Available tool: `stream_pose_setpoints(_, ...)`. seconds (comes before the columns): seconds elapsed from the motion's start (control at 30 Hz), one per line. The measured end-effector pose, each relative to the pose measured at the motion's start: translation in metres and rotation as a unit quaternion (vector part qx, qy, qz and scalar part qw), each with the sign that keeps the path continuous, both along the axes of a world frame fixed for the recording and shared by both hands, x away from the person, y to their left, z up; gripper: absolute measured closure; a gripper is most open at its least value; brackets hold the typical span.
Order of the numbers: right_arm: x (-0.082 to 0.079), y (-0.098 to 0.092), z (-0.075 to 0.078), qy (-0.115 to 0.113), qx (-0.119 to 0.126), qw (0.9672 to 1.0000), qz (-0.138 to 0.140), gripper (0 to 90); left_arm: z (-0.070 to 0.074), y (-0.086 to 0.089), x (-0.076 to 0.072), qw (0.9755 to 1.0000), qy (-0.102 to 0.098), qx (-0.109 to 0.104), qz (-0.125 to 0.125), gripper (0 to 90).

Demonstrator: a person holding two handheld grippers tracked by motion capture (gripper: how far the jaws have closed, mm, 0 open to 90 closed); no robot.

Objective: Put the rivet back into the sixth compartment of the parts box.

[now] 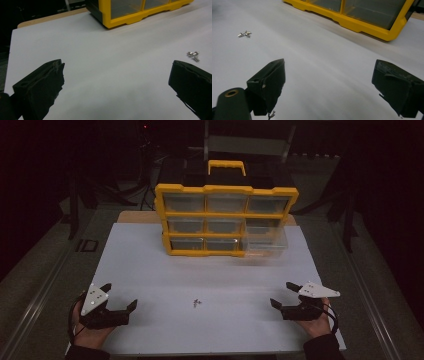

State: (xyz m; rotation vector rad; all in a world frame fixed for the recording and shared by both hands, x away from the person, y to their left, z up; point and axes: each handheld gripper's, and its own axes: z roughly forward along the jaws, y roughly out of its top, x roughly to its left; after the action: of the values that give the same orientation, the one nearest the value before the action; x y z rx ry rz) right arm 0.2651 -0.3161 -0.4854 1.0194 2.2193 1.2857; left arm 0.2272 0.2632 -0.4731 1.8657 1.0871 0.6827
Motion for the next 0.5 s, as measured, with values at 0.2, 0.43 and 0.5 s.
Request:
stream_pose_setpoints(0.2, -0.0002, 0.0023, -0.0002, 0.002, -0.004, 1.0000, 0.003, 11.5, -0.0008, 0.0025, 0.0012, 1.0000, -0.002, -0.004, 0.005, 0.7)
stream_pose_setpoints(0.43, 0.0002, 0.0059, 0.0006, 0.005, -0.003, 1.0000, 0.005, 11.5, -0.0014, 0.0059, 0.0020, 0.9999, -0.001, -0.008, 0.008, 0.7)
stream_pose_setpoints(0.5, 0.0003, 0.0074, 0.0005, 0.007, -0.006, 0.9999, 0.007, 11.5, -0.0018, 0.0044, 0.0019, 1.0000, 0.000, -0.005, 0.006, 0.7)
